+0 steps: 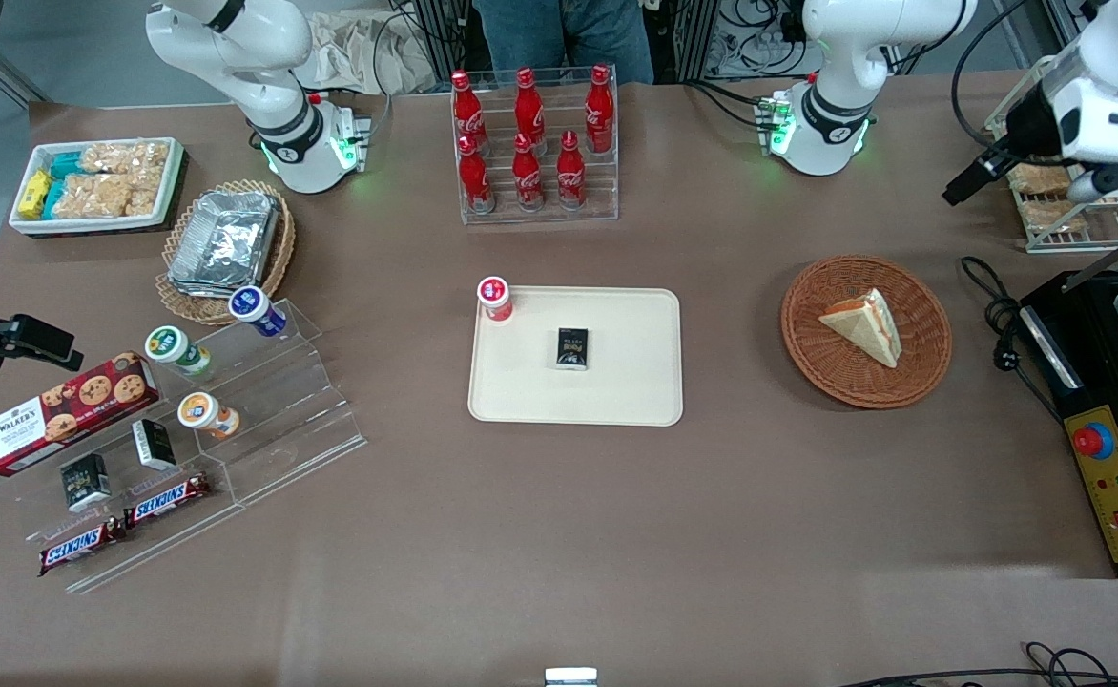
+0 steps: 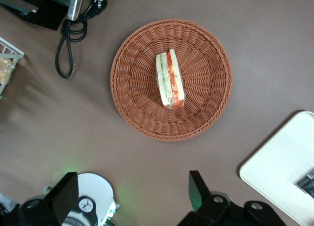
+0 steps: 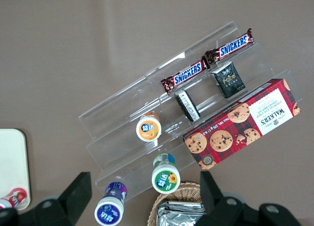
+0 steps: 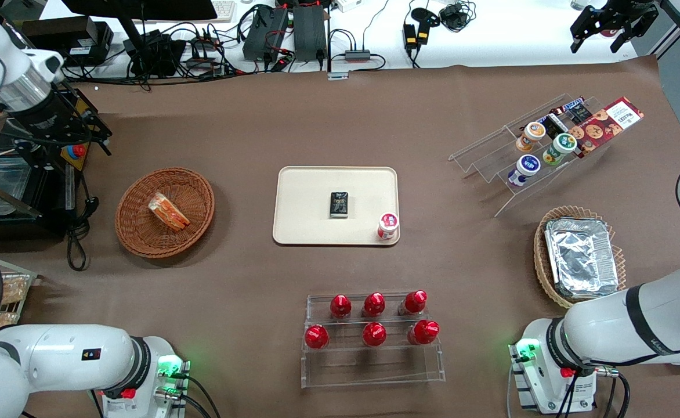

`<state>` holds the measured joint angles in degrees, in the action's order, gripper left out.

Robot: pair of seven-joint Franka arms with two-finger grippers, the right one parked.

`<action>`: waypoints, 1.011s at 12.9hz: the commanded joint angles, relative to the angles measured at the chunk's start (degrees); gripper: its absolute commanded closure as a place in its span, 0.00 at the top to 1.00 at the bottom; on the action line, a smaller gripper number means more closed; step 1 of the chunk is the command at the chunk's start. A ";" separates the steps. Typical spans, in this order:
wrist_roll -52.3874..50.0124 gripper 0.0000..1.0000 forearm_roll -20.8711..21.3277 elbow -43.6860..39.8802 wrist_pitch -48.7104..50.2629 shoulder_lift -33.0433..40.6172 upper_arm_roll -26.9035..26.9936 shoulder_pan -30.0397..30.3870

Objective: Place sandwich from basket to tray
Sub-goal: 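Lower the open left gripper over the wrapped sandwich in the basket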

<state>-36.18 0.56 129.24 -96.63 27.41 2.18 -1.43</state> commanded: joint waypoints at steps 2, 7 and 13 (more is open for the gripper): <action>-6.68 1.00 0.84 7.07 -12.41 -6.72 -0.68 0.29; -9.43 1.00 1.02 13.74 -30.95 -17.46 -0.77 0.11; -11.63 1.00 1.20 18.58 -45.73 -26.17 -0.86 -0.24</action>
<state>-45.98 0.61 146.01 -138.47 2.52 1.53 -1.46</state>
